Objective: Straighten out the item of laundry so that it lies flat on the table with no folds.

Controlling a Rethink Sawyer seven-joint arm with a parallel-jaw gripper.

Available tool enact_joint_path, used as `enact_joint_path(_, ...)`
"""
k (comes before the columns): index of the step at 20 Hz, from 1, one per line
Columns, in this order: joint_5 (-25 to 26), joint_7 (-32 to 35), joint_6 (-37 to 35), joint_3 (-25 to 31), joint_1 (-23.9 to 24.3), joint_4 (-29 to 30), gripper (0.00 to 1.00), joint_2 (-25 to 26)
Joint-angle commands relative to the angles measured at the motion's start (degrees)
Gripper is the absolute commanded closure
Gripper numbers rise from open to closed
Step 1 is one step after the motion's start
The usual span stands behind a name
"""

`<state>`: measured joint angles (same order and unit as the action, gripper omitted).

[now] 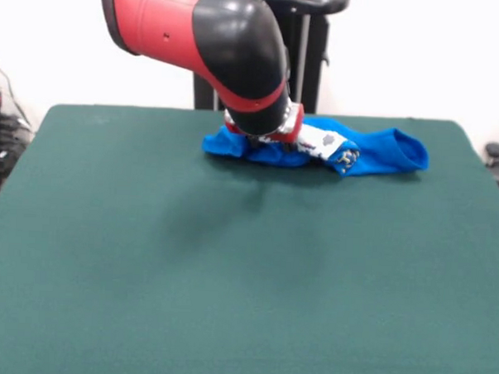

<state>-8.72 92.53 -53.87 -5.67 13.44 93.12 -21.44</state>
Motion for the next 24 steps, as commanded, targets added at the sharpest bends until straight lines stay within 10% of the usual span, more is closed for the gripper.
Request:
enact_joint_path(1,-0.63,14.07,-5.45,-0.67,-3.18,6.35,0.0,-3.09)
enact_joint_path(11,-0.6,11.47,-5.63,-1.23,-2.51,12.71,0.0,-8.72)
enact_joint_path(24,-2.23,12.58,13.4,1.61,-1.45,11.07,0.0,0.17)
